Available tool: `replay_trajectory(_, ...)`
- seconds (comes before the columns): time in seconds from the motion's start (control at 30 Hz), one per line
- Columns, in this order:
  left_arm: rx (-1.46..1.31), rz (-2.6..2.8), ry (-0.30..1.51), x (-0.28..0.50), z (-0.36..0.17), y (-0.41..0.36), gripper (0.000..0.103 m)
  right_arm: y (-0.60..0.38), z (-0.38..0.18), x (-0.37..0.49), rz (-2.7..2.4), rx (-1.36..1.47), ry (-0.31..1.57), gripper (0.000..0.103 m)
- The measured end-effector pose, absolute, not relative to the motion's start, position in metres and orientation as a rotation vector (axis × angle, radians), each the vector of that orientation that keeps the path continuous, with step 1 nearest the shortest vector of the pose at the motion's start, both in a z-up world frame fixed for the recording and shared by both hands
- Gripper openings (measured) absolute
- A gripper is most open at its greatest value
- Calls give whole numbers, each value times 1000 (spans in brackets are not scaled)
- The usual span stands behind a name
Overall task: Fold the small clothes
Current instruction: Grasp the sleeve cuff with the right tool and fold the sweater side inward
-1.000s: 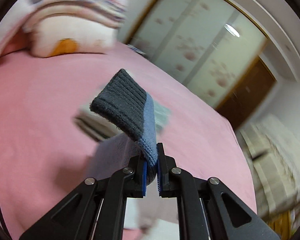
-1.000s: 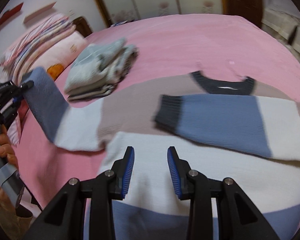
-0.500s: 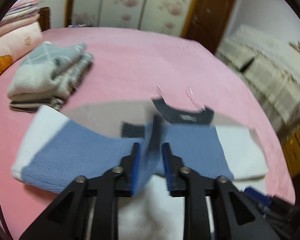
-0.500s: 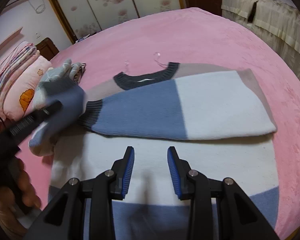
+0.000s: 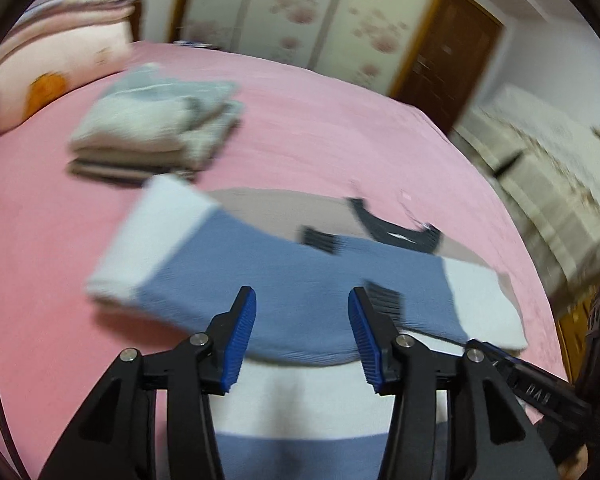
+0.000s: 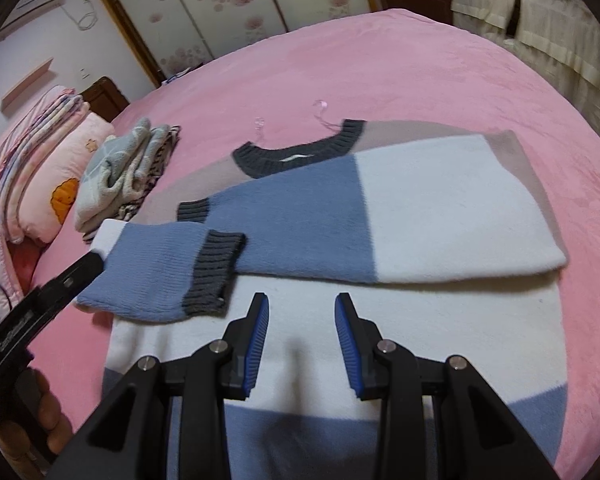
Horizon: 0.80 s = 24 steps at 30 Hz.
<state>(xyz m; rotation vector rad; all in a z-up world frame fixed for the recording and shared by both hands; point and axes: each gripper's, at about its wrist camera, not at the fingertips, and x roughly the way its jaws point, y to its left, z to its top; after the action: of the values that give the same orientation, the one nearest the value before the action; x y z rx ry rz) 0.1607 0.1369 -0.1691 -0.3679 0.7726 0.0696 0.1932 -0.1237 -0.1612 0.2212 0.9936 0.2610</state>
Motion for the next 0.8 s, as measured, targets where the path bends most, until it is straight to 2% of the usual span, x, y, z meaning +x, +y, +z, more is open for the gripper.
replay_trajectory(0.33,-556,333,845,110,-222,246,48,-83,-189,224,395,289,1103,35)
replay_trajectory(0.67,-638,274,878,130,-248,255,49,-57,-217,252,457,386,1175,34)
replay_trajectory(0.73,-653,256,882,141,-251,251,49,-48,-212,251,480,332,1164,13)
replay_trajectory(0.77,-663,244,881,146,-251,250,49,-45,-208,251,499,319,1159,8)
replay_trajectory(0.8,-672,240,881,151,-253,249,49,-44,-200,250,508,303,1137,8)
